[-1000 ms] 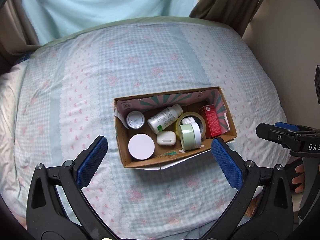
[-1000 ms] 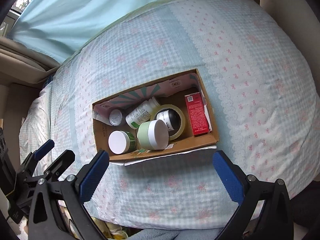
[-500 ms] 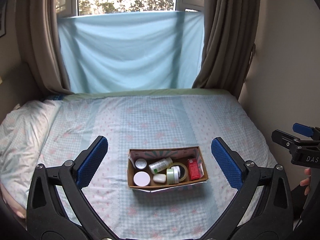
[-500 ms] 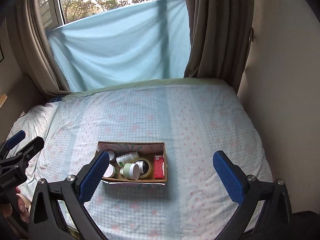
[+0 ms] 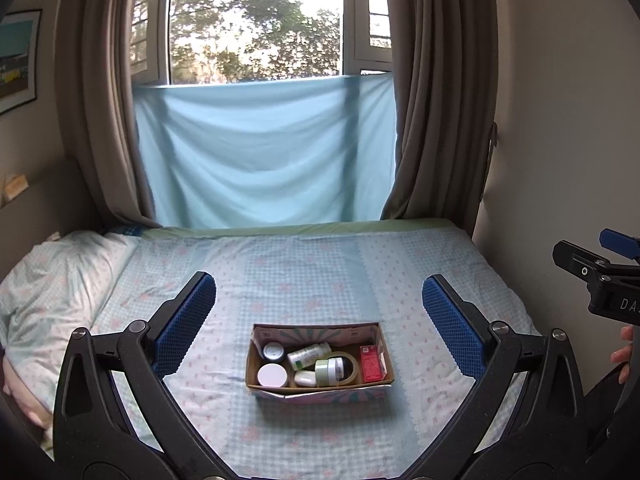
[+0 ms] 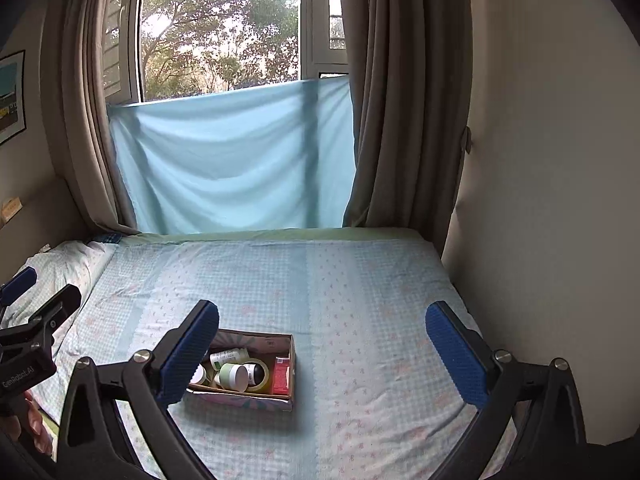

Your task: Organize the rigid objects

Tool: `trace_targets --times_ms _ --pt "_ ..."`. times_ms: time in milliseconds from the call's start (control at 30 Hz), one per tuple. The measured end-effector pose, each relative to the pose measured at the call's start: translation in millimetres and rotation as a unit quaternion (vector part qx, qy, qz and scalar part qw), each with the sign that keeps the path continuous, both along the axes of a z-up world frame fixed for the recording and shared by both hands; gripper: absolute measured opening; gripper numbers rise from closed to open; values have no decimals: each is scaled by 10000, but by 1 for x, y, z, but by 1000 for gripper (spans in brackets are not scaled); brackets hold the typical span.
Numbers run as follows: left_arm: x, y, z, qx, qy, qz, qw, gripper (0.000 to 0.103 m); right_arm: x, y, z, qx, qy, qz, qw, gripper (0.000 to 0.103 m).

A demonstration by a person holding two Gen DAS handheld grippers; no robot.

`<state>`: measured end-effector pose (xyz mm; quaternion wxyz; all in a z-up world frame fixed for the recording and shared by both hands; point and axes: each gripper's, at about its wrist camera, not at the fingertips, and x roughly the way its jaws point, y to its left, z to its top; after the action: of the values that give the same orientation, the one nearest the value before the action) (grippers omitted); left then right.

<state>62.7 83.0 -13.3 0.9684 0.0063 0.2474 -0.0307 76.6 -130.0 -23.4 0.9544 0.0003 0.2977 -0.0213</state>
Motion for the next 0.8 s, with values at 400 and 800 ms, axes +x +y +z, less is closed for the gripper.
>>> trace_targets --times_ms 400,800 --pt "-13 -10 4 -56 -59 -49 10000 103 -17 -11 6 -33 -122 -33 9999 103" --pt "-18 -15 8 -13 -125 6 9999 103 -20 -11 11 -21 -226 20 9997 103"
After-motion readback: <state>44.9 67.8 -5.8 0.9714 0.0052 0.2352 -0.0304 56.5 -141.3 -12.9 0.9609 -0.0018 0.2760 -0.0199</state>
